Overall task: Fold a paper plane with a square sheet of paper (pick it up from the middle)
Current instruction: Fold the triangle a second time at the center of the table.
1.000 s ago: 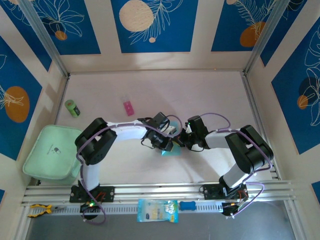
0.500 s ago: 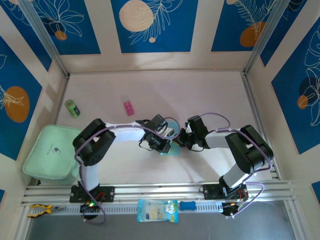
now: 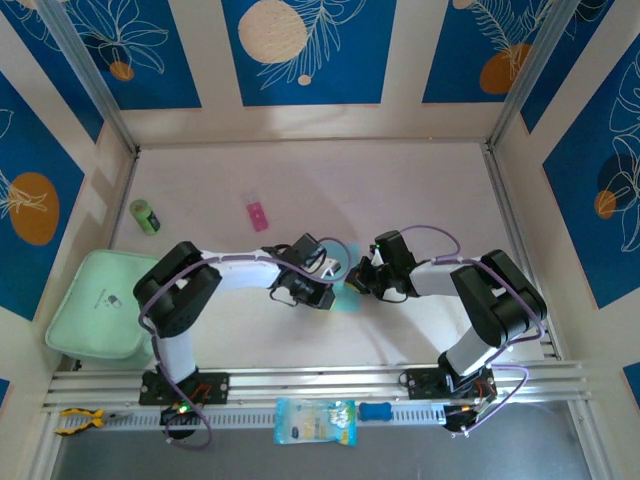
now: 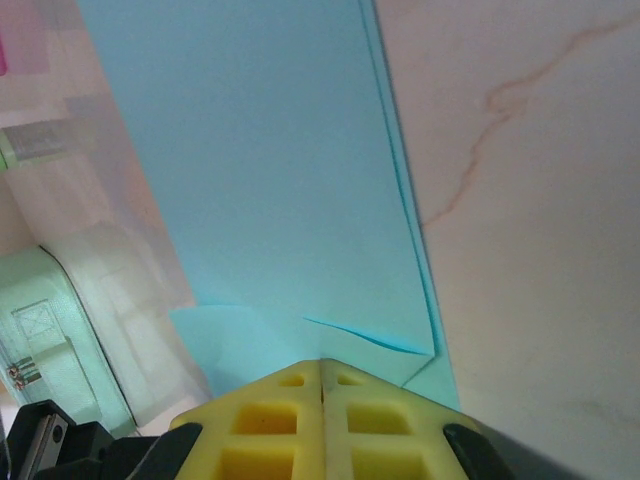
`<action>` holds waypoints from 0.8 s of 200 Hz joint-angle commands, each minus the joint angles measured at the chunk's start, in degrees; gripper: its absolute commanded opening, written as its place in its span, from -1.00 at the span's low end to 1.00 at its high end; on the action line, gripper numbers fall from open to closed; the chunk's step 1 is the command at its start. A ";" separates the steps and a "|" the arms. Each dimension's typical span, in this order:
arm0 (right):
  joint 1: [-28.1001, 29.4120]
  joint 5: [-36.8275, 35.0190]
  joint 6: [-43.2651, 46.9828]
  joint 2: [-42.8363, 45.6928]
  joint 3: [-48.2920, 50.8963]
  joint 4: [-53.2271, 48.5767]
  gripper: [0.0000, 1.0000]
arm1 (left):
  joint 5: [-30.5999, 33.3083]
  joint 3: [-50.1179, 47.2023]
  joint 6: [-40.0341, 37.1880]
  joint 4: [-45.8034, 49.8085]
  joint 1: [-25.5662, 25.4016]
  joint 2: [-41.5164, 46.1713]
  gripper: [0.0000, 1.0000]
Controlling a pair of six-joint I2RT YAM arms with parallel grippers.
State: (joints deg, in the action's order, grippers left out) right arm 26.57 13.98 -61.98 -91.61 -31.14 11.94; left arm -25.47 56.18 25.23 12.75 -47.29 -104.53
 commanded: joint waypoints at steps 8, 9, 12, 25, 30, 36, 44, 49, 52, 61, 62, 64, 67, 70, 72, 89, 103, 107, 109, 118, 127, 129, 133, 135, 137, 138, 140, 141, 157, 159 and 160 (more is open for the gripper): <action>0.00 -3.08 0.94 -0.99 0.72 -7.11 -1.00 | -0.77 -3.65 1.91 2.19 1.49 1.51 -0.80; -0.01 -3.08 0.96 -1.00 0.72 -7.11 -1.00 | -0.79 -3.72 1.92 2.19 1.49 1.52 -0.80; 0.00 -3.04 0.92 -0.96 0.70 -7.13 -1.00 | -0.77 -3.96 1.92 2.11 1.59 1.66 -0.80; 0.04 -3.16 0.92 -0.85 0.81 -7.24 -1.00 | -0.83 -4.90 2.42 1.37 1.86 2.46 -0.79; -0.02 -3.17 1.04 -0.85 0.80 -7.36 -1.00 | -0.89 -5.22 2.59 1.29 1.96 2.76 -0.79; -0.02 -3.17 1.07 -0.77 0.81 -7.36 -1.00 | -0.83 -5.65 3.05 1.08 2.11 3.11 -0.79; -0.02 -3.17 1.07 -0.66 0.81 -7.40 -1.00 | -0.88 -6.42 3.58 0.51 2.37 3.59 -0.79; 0.02 -3.17 1.05 -0.67 0.79 -7.38 -1.00 | -1.09 -6.95 3.92 0.09 2.53 3.79 -0.79; -0.02 -3.17 1.02 -0.67 0.79 -7.42 -1.00 | -1.27 -7.15 4.14 -0.19 2.71 3.88 -0.79; -0.06 -3.19 1.07 -0.75 0.82 -7.30 -1.00 | -2.07 -7.97 4.85 -1.15 3.19 4.02 -0.79; 0.00 -3.18 1.07 -0.76 0.82 -7.34 -1.00 | -2.23 -8.08 4.97 -1.24 3.27 4.00 -0.80; 0.05 -3.17 1.05 -0.76 0.81 -7.34 -1.00 | -2.52 -8.23 5.17 -1.53 3.35 4.05 -0.80; -0.06 -3.17 1.06 -0.83 0.81 -7.33 -1.00 | -2.92 -8.51 5.36 -1.85 3.50 4.14 -0.80; -0.03 -3.21 1.11 -0.86 0.81 -7.35 -1.00 | -3.31 -8.76 5.76 -2.26 3.58 4.18 -0.80; -0.03 -3.20 1.03 -0.89 0.81 -7.37 -1.00 | -3.52 -8.93 5.98 -2.51 3.73 4.23 -0.80; -0.02 -2.95 1.13 -1.11 0.64 -7.20 -1.00 | -5.89 -10.46 8.01 -5.16 4.46 5.34 -0.81; 0.05 -2.90 1.11 -1.08 0.62 -7.20 -1.00 | -7.79 -11.25 9.40 -7.27 4.85 7.08 -0.81; -0.02 -2.90 1.15 -1.02 0.61 -7.29 -1.00 | -8.31 -11.33 9.71 -7.81 4.90 7.59 -0.80; -0.05 -2.90 1.15 -1.02 0.61 -7.35 -1.00 | -8.46 -11.31 9.87 -8.11 4.98 7.85 -0.81; -0.04 -2.90 1.11 -0.94 0.47 -7.43 -1.00 | -9.10 -11.06 10.39 -8.82 5.04 9.02 -0.81; -0.07 -2.93 1.17 -0.78 0.47 -7.62 -1.00 | -9.62 -10.46 10.74 -9.29 5.10 9.75 -0.81; -0.12 -2.95 1.20 -0.77 0.42 -7.59 -1.00 | -9.80 -10.32 10.76 -9.45 5.10 9.80 -0.81; -0.11 -2.94 1.22 -0.72 0.46 -7.72 -1.00 | -10.15 -9.95 10.74 -9.77 5.14 9.91 -0.81; -0.04 -2.98 1.22 -0.66 0.46 -7.72 -1.00 | -10.39 -9.78 10.72 -9.88 5.09 9.92 -0.81; -0.12 -2.97 1.21 -0.67 0.37 -7.77 -1.00 | -10.56 -9.54 10.67 -9.92 5.10 9.89 -0.81; -0.07 -2.98 1.27 -0.67 0.37 -7.84 -1.00 | -10.65 -9.44 10.65 -9.93 5.14 9.88 -0.81; -0.10 -2.99 1.29 -0.67 0.37 -7.82 -1.00 | -10.82 -9.21 10.59 -9.94 5.15 9.83 -0.80; -0.06 -3.03 1.31 -0.67 0.37 -7.86 -1.00 | -10.91 -9.10 10.52 -9.94 5.13 9.81 -0.81; -0.11 -3.17 1.31 -0.67 0.45 -7.90 -1.00 | -11.08 -7.08 9.08 -8.87 5.33 8.35 -0.81; -0.11 -3.17 1.30 -0.63 0.44 -7.95 -1.00 | -11.02 -6.84 9.01 -8.77 5.33 7.98 -0.81; -0.11 -3.17 1.27 -0.65 0.45 -7.88 -1.00 | -11.01 -6.73 8.98 -8.70 5.35 7.78 -0.81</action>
State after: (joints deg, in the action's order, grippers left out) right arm 26.57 14.00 -61.56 -91.61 -31.42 11.29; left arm -33.74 46.30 34.65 4.71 -42.74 -96.05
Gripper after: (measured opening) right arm 0.053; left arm 0.095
